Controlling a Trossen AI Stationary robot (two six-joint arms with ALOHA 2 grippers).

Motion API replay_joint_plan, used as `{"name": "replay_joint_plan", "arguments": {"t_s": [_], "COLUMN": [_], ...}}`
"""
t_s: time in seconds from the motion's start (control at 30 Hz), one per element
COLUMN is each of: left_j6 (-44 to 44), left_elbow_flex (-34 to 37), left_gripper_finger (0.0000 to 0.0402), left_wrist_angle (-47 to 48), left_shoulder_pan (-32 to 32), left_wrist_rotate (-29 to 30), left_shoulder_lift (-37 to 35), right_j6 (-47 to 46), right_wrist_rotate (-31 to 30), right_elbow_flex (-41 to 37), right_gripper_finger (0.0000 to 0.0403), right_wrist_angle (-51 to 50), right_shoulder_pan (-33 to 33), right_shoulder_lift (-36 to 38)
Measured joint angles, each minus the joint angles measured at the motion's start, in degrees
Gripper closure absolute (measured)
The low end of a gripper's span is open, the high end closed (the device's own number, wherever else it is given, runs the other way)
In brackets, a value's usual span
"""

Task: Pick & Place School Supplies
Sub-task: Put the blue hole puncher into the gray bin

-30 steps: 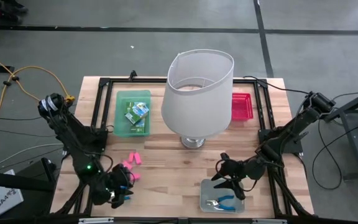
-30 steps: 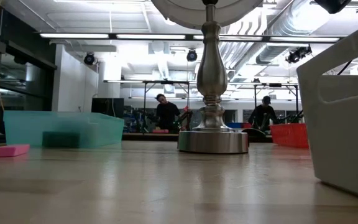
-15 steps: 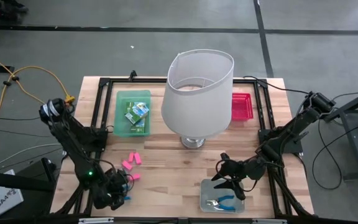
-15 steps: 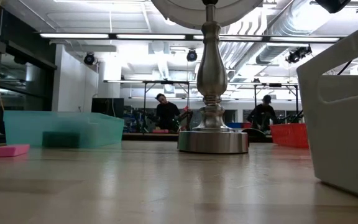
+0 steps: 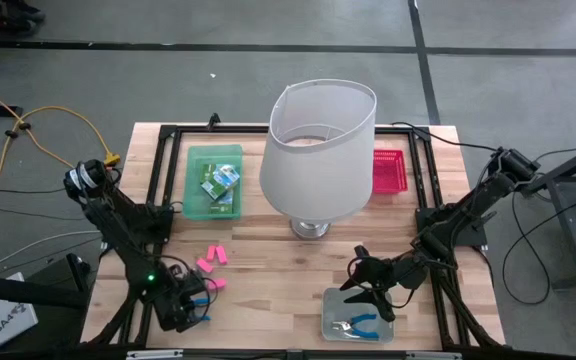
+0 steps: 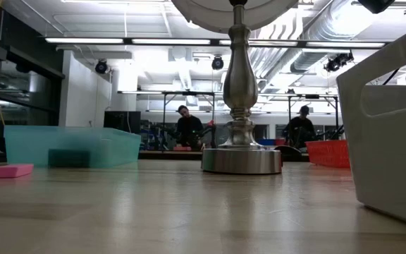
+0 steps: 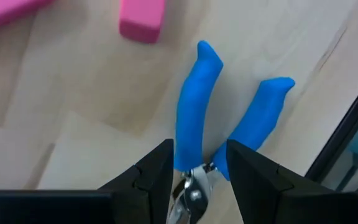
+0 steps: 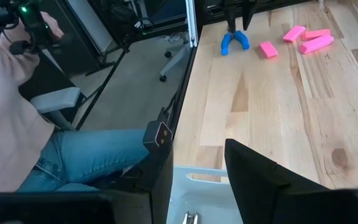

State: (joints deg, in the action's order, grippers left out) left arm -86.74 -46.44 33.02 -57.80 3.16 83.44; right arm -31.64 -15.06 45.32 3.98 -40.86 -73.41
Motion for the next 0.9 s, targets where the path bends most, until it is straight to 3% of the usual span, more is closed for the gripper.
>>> {"name": "replay_joint_plan", "arguments": {"t_s": [0.37,0.9], "left_j6": [1.46,2.43], "left_elbow_flex": [0.04,0.04], "left_gripper_finger": [0.0260,0.0260], "left_wrist_angle": [0.07,0.17], "left_shoulder_pan": [1.44,1.44], "left_wrist_rotate": [4.63,4.60], "left_shoulder_lift": [0.07,0.51], "right_j6": [-0.07,-0.20], "right_wrist_rotate": [0.01,0.01], "right_elbow_flex": [0.00,0.00], "right_gripper_finger": [0.0266,0.0266], "right_wrist_angle": [1.03,1.01], "right_shoulder_pan": [0.00,0.00], "right_shoulder_lift": [0.00,0.00]}}
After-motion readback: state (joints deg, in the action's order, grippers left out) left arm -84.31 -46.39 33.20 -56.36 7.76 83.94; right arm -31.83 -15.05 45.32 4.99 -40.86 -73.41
